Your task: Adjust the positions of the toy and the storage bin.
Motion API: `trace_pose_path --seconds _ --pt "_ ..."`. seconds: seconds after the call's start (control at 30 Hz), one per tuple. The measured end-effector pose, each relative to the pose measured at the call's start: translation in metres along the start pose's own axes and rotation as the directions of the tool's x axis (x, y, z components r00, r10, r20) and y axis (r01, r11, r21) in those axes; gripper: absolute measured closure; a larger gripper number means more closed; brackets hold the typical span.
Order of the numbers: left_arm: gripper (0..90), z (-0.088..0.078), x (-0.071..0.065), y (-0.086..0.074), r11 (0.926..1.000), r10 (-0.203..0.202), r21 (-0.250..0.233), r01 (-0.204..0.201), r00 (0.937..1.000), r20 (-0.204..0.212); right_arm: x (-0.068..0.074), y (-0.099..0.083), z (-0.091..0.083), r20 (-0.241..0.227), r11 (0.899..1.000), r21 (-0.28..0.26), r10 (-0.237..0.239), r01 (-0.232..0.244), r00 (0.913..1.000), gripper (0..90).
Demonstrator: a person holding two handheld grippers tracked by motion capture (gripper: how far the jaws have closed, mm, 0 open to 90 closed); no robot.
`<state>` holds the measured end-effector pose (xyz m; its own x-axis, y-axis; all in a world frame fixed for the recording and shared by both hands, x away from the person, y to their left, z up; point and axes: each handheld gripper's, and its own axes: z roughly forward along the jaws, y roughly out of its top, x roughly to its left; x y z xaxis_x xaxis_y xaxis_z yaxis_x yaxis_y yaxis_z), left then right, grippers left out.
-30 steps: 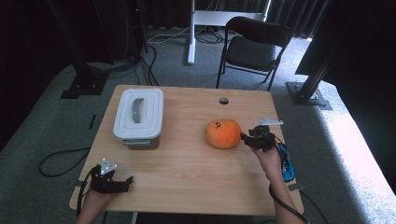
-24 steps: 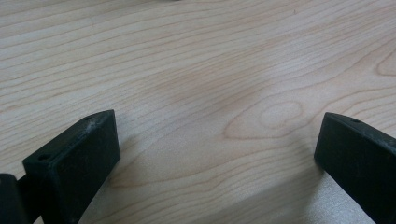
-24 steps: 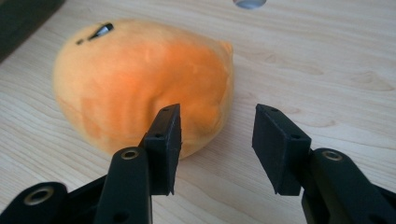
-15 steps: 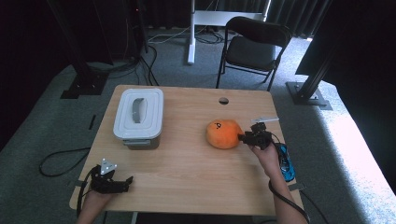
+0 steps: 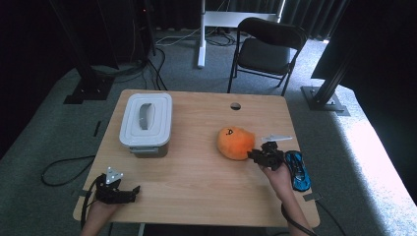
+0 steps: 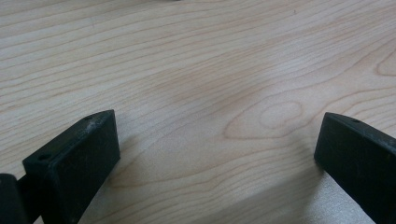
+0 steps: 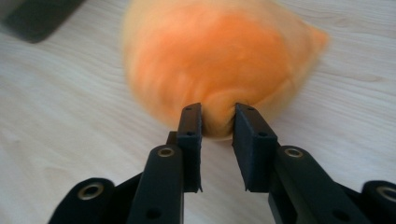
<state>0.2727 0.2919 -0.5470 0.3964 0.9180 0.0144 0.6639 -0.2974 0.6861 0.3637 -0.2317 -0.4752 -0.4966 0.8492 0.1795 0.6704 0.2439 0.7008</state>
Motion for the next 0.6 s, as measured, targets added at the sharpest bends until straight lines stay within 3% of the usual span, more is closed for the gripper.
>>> trace_pose_path --seconds 0.53,0.6 --pt "0.5 0.000 0.000 0.000 1.0000 0.000 0.000 0.000 1.0000 0.000 0.044 -0.008 0.009 -0.083 0.998 0.005 -0.055 0.056 0.9950 67.7" --pt "0.5 0.000 0.000 0.000 1.0000 0.000 0.000 0.000 1.0000 0.000 0.049 -0.008 0.012 -0.129 0.998 0.017 -0.061 0.064 0.9898 64.6"
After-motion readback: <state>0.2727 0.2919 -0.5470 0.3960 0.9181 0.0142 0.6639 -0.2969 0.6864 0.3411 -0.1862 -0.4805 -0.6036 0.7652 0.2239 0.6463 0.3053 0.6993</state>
